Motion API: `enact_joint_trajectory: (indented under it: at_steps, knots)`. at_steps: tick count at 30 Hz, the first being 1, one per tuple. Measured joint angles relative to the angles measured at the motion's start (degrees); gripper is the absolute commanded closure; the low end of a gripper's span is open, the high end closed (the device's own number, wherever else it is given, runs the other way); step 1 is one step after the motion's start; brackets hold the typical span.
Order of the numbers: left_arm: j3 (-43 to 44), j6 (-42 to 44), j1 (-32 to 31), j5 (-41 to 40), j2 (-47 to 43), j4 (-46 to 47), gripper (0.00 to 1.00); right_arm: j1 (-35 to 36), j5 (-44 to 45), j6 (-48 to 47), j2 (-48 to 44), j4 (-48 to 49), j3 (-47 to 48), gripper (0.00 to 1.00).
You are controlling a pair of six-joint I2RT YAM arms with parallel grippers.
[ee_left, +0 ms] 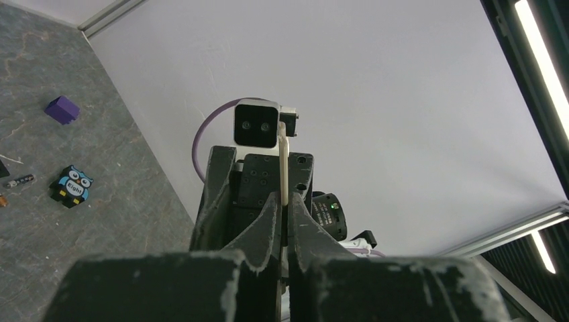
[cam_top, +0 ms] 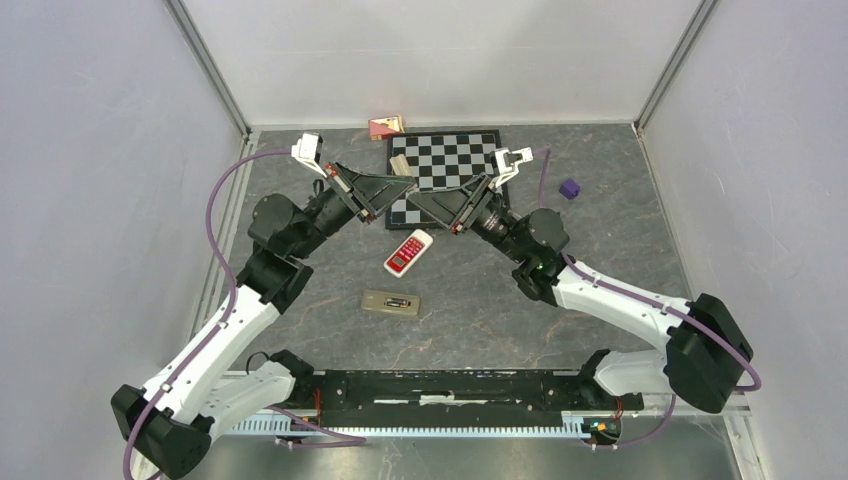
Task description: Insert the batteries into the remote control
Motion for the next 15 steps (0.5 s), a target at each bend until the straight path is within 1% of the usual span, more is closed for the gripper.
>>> enact_joint_trajectory:
  at_steps: [1,4,7,11,15]
  knots:
    - [0.0,-0.1,0.0,0.0,0.0,0.4,0.98,0.0,0.0,-0.2,0.0,-0.2,0.0,0.44]
    - [0.0,-0.1,0.0,0.0,-0.2,0.8,0.98,0.0,0.0,-0.3,0.0,0.0,0.0,0.43]
    - [-0.6,-0.1,0.0,-0.1,-0.1,0.0,0.98,0.0,0.0,-0.4,0.0,2.2,0.0,0.50]
    - [-1.3,-0.4,0.0,-0.5,0.0,-0.7,0.98,0.0,0.0,-0.6,0.0,4.1,0.0,0.48]
    - [-1.4,-0.9,0.0,-0.6,0.2,-0.4,0.98,0.0,0.0,-0.3,0.1,4.1,0.0,0.53]
